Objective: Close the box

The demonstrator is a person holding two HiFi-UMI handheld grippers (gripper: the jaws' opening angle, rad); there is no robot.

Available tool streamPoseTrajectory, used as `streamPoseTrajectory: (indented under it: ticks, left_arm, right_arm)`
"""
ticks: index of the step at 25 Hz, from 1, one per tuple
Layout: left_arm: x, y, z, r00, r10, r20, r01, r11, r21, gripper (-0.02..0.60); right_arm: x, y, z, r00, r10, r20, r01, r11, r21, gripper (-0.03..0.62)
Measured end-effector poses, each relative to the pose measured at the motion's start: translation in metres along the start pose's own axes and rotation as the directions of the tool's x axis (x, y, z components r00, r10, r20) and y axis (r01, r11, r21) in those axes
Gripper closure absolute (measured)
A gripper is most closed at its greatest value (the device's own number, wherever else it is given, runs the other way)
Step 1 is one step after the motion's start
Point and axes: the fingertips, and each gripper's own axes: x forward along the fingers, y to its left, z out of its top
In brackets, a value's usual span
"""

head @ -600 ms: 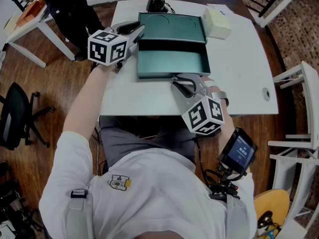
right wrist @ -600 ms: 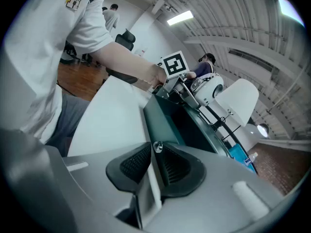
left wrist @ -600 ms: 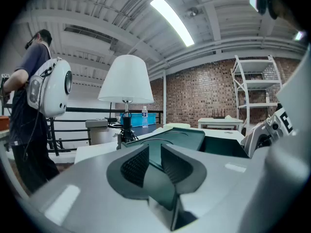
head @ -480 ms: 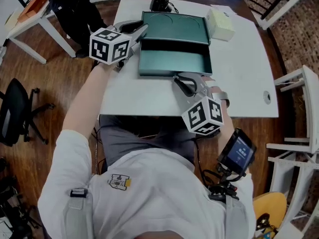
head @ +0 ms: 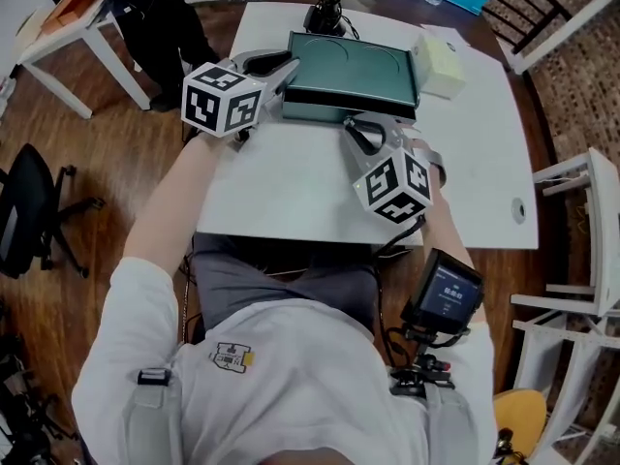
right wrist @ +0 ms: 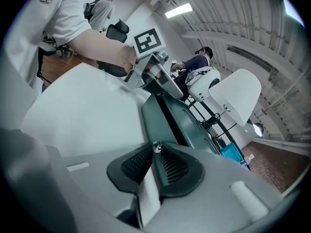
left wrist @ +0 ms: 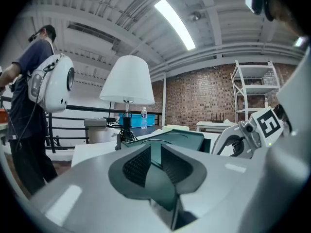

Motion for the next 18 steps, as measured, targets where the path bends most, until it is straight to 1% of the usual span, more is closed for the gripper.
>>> streamPoseTrajectory:
  ticks: [6,10,12,14,15,16,18]
  left_arm:
    - [-0.001,0.0,0.0,1.0,0.001,0.007,-0.001,1.0,0.0,0.52]
    - [-0.001,0.001,0.0,1.0,-0.003,0.019,0.003,1.0,-0.01,0.52]
    - [-0.005,-0.002,0.0,0.999,-0.016,0.029,0.017,1.0,-0.018,0.52]
    - [-0.02,-0.011,0.001,0.998,-0.028,0.052,0.029,1.0,-0.012,0.519]
    - [-0.031,-0.019,0.002,0.997,-0.039,0.07,0.039,0.999,-0.007,0.519]
    - [-0.043,-0.03,0.002,0.995,-0.054,0.088,0.055,0.998,-0.007,0.518]
    - [-0.064,-0.054,-0.002,0.989,-0.092,0.112,0.094,0.995,-0.015,0.52]
  right_arm:
    - [0.018,-0.019,-0.001,1.0,-0.002,-0.002,0.002,0.999,0.035,0.536]
    - [0.017,-0.02,0.0,1.0,0.0,0.016,-0.001,0.998,0.057,0.534]
    - [0.008,-0.018,-0.001,0.999,-0.008,0.037,0.004,0.996,0.086,0.534]
    - [-0.012,-0.015,-0.009,0.997,-0.018,0.077,0.004,0.984,0.177,0.534]
    - [-0.025,-0.014,-0.015,0.994,-0.026,0.103,0.0,0.969,0.246,0.534]
    - [-0.038,-0.014,-0.024,0.99,-0.036,0.135,-0.009,0.947,0.321,0.54]
    - [-0.064,-0.016,-0.04,0.974,-0.063,0.215,-0.046,0.883,0.468,0.564]
